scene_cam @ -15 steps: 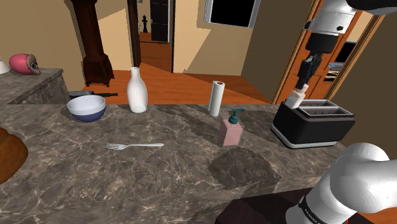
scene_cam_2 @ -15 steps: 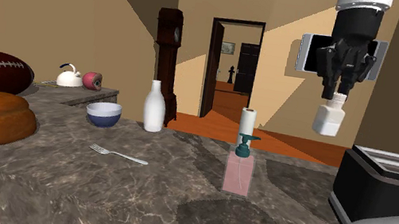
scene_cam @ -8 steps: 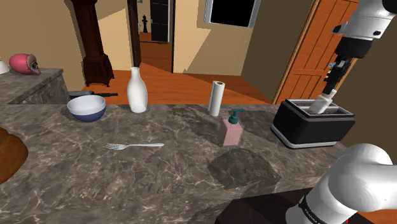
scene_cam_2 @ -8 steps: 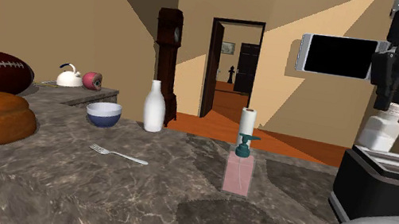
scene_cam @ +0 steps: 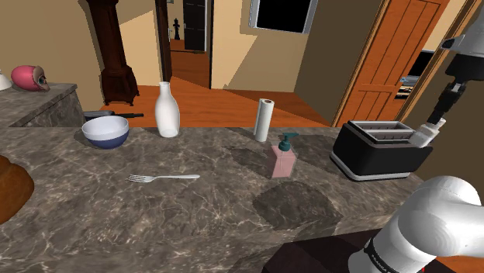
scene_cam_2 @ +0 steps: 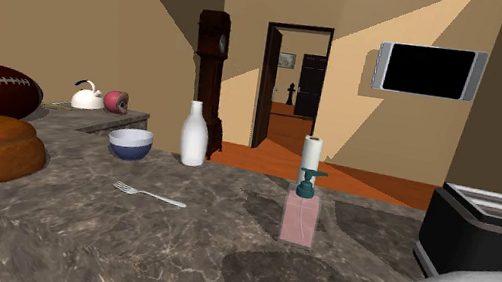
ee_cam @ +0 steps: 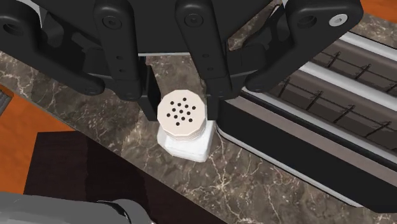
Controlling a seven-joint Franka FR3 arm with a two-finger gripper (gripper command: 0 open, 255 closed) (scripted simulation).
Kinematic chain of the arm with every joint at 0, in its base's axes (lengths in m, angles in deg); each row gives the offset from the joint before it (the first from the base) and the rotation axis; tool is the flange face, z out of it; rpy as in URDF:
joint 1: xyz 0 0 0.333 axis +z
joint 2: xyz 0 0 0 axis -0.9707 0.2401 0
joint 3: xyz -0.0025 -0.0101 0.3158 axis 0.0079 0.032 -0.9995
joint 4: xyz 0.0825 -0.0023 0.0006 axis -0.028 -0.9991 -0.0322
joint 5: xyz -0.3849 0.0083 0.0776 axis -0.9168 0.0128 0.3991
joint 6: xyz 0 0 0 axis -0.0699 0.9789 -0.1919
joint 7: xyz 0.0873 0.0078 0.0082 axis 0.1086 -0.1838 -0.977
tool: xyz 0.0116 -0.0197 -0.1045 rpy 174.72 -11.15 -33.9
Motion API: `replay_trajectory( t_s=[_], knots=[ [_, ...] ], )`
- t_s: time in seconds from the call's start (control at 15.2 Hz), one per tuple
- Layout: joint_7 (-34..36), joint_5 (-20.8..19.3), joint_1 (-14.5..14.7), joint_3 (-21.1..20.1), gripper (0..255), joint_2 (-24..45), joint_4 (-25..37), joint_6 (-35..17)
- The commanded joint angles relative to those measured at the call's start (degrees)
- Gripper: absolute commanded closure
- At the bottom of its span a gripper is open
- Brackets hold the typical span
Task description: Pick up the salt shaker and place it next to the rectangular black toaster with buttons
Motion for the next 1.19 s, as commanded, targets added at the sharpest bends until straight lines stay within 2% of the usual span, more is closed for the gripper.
replay_trajectory(
  t_s=[0.0, 1.12],
  knots=[
    [-0.25, -0.68, -0.25, 0.59, 255, -1.01, -1.56, -0.59],
    [0.65, -4.9, -2.68, 4.77, 255, -8.96, -17.36, -8.48]
  ],
)
